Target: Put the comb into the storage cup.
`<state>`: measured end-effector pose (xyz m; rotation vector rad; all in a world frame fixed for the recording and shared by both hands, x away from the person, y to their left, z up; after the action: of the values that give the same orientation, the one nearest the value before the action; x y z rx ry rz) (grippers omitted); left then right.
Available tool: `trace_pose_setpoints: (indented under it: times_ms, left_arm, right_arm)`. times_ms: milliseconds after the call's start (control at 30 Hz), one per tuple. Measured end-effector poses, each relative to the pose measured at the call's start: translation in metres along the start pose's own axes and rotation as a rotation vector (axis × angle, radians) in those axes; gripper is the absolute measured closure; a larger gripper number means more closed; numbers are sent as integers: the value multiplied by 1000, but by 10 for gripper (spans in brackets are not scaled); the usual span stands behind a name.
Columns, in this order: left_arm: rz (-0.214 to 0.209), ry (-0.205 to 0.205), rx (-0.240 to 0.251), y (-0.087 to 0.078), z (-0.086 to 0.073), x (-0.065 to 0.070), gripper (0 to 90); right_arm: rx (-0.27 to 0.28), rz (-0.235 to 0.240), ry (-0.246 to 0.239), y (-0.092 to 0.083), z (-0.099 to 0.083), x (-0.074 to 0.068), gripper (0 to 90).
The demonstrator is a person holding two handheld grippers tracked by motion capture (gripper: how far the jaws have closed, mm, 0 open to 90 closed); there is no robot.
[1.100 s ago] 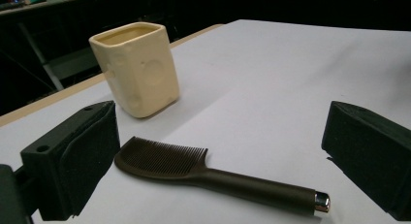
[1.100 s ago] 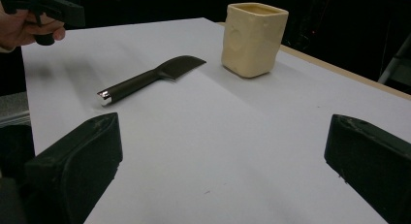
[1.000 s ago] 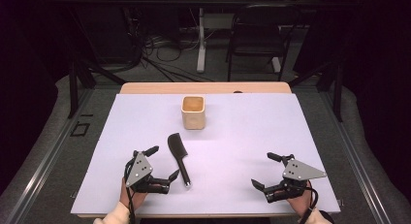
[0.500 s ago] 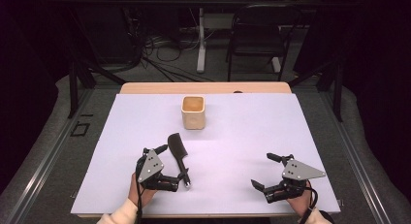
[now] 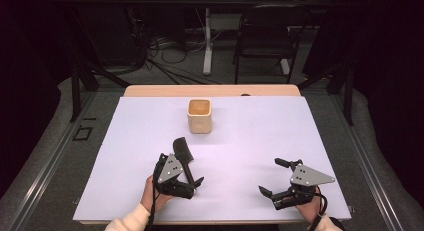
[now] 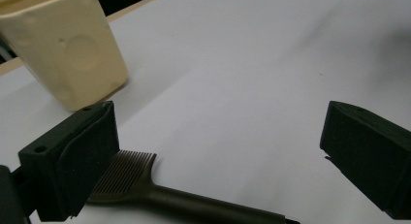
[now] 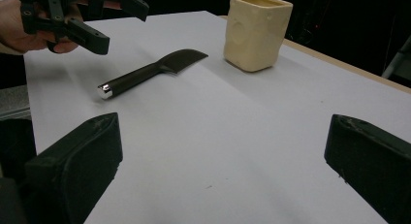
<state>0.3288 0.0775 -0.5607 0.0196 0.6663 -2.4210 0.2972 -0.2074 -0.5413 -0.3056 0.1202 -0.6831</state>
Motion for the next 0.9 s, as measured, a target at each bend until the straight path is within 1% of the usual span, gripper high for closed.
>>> trace_pose_setpoints:
  times_ms: [67, 100, 133, 167, 233, 267, 333, 400, 433, 467, 500, 533, 567, 600, 633, 667, 700, 767, 833, 867, 900]
  left_arm:
    - [-11, 3, -13, 2, -1, 3, 18]
    - [-11, 4, -21, 2, -1, 4, 42]
    - [-14, 7, -31, 3, -2, 4, 92]
    - [-21, 8, -36, 3, -2, 4, 92]
    - [-21, 4, -55, 5, -4, 5, 107]
    - [-28, 1, -60, 6, -5, 6, 164]
    - [-31, 0, -79, 7, -7, 6, 168]
    - [-41, 7, -90, 8, -8, 7, 265]
    - [-44, 3, -99, 9, -9, 8, 308]
    - [-57, 2, -103, 9, -10, 9, 369]
    - [-61, 1, -108, 10, -11, 9, 421]
    - [-74, -4, -115, 10, -12, 10, 451]
    - [-93, -6, -117, 10, -13, 11, 515]
    - [-97, -3, -122, 10, -13, 11, 550]
    - [-114, -15, -124, 10, -14, 12, 606]
    - [-121, -12, -130, 11, -15, 12, 649]
    - [-124, -17, -139, 11, -16, 11, 689]
    - [-139, -35, -156, 13, -20, 11, 804]
    - [-163, -51, -166, 15, -22, 11, 873]
    - [-167, -51, -170, 15, -22, 11, 899]
    - [-176, -56, -175, 16, -23, 12, 900]
  right_arm:
    - [1, -1, 1, 0, 0, 0, 0]
    - [1, 0, 1, 0, 0, 0, 0]
    - [-4, -1, -2, 0, 0, 0, 0]
    - [-4, -1, -2, 0, 0, 0, 0]
    - [-11, -4, -6, 0, -1, 1, 0]
    - [-10, -8, -5, 1, -1, 1, 0]
    - [-10, -6, -1, 1, -1, 1, 0]
    - [-13, -7, -5, 1, -1, 1, 0]
    - [-12, -6, -4, 1, -1, 1, 0]
    - [-13, -7, -5, 1, -1, 1, 0]
    - [-14, -9, -6, 1, -2, 1, 0]
    - [-15, -9, -6, 1, -2, 1, 0]
    - [-15, -9, -5, 1, -2, 1, 0]
    - [-16, -8, -5, 1, -2, 1, 0]
    - [-19, -9, -7, 2, -2, 1, 0]
    - [-20, -9, -7, 2, -2, 1, 0]
    - [-22, -9, -9, 2, -2, 1, 0]
    - [-23, -10, -8, 2, -2, 1, 0]
    - [-24, -12, -7, 2, -2, 2, 0]
    - [-24, -11, -7, 2, -2, 2, 0]
    - [-24, -11, -7, 2, -3, 2, 0]
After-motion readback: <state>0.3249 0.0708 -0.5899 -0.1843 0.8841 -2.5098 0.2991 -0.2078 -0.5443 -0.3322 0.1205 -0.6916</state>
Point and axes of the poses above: each handheld gripper's, and its own axes: y roughly forward along the jaws, z roughly out of its top, x roughly to its right, the point moved 7 cm from there along y, roughly forward along the jaws, and after that the axes turned 5 degrees about y, right-handed, at the moved point
